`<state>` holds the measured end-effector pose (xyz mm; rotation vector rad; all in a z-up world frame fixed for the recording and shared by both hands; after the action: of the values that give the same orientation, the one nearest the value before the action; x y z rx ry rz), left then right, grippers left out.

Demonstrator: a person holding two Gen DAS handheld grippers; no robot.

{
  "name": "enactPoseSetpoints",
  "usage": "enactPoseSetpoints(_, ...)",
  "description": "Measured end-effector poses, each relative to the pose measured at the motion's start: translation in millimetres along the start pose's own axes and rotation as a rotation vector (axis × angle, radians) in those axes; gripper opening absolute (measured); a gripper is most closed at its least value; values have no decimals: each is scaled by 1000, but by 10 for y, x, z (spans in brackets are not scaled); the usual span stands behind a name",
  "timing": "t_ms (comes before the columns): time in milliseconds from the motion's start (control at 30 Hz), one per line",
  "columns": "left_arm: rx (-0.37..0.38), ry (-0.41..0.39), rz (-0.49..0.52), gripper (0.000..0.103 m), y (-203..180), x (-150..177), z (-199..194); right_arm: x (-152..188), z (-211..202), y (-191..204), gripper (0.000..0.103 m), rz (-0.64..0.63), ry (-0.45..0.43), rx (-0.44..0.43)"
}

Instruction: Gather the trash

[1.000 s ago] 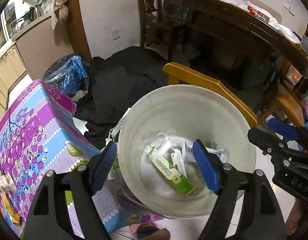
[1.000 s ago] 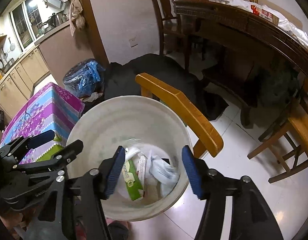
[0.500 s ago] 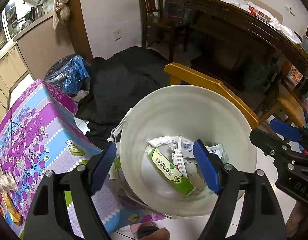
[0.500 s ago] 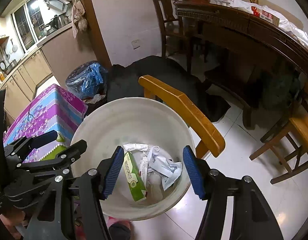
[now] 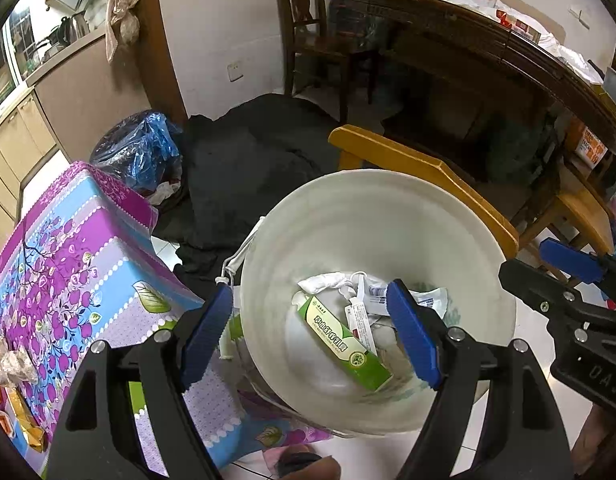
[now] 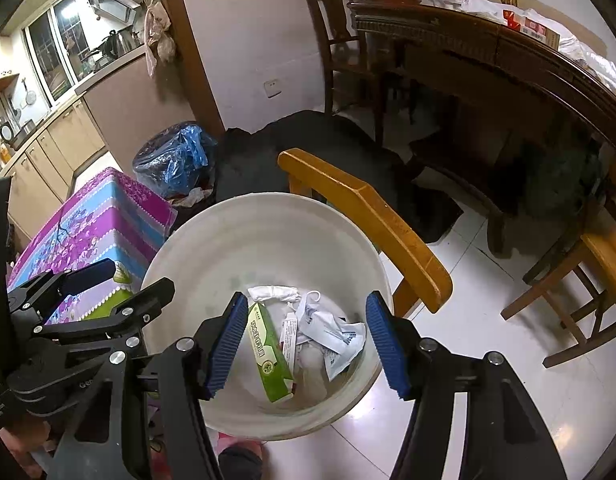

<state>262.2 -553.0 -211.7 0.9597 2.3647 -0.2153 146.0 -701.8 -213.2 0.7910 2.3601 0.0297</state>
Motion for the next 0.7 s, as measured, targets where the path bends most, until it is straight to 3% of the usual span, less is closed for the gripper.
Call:
enactPoseSetpoints(533,-1,-12,-6,76,55,-3,-60,29,-57,85,62,-9,-18,-26)
enactPoseSetpoints(600,2,-24,-8,76,113,36,-136,24,-162,165,62,-22,-50,-47)
enactPoseSetpoints(700,10,-83,-4,76,322,157,-380,53,-521,458,66,-79,-178,-99)
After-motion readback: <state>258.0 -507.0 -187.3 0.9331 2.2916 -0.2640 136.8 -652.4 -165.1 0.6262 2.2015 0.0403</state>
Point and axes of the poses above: each gripper's, at about its wrist camera, not at the fingertips, and z roughly the way its jaws point, y to its left, x to its underside, the point moved 10 cm from there along z, roughly the way its jaws point, and after that the axes turned 4 degrees about -x, right-handed, at the moved point
